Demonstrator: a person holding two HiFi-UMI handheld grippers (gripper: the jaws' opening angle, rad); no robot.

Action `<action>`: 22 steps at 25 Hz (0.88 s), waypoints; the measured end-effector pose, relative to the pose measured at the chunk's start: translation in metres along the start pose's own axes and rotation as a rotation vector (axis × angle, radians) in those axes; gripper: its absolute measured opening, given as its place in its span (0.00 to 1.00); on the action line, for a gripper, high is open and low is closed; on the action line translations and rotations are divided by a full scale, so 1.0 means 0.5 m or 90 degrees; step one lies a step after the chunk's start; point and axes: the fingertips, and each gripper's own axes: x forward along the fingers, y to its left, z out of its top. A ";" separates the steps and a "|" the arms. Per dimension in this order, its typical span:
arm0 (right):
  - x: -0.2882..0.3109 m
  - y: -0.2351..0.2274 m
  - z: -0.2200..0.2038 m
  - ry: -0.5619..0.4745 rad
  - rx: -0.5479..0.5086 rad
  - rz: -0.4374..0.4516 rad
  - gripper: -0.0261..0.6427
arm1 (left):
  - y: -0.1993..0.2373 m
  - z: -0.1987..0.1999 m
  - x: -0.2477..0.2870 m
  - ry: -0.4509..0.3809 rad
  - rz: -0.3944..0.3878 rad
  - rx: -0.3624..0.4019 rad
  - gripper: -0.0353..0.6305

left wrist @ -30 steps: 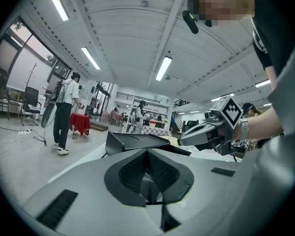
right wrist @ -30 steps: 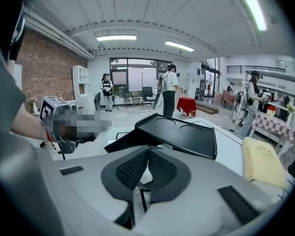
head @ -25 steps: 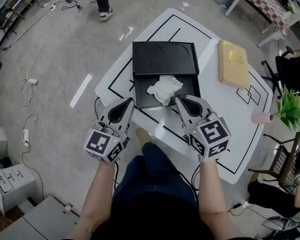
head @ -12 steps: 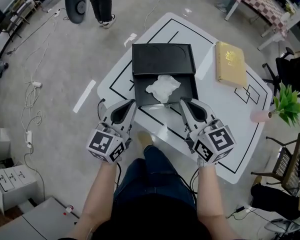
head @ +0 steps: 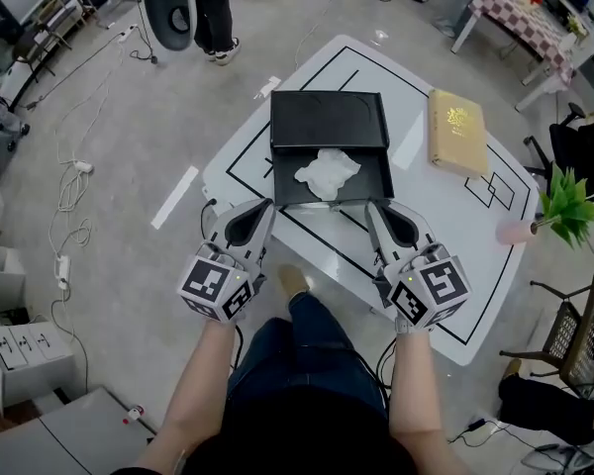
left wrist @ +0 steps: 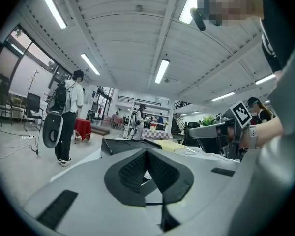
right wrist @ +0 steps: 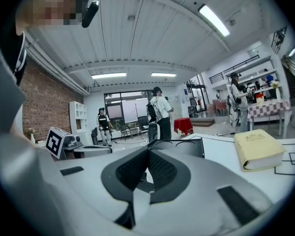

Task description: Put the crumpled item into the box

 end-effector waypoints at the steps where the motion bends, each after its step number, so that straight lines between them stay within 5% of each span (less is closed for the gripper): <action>1: -0.005 0.002 0.003 -0.004 -0.003 0.000 0.04 | -0.002 0.004 -0.003 -0.003 0.001 0.002 0.07; 22: -0.099 0.034 0.075 -0.047 -0.037 -0.019 0.04 | -0.036 0.105 -0.052 -0.064 0.014 0.030 0.07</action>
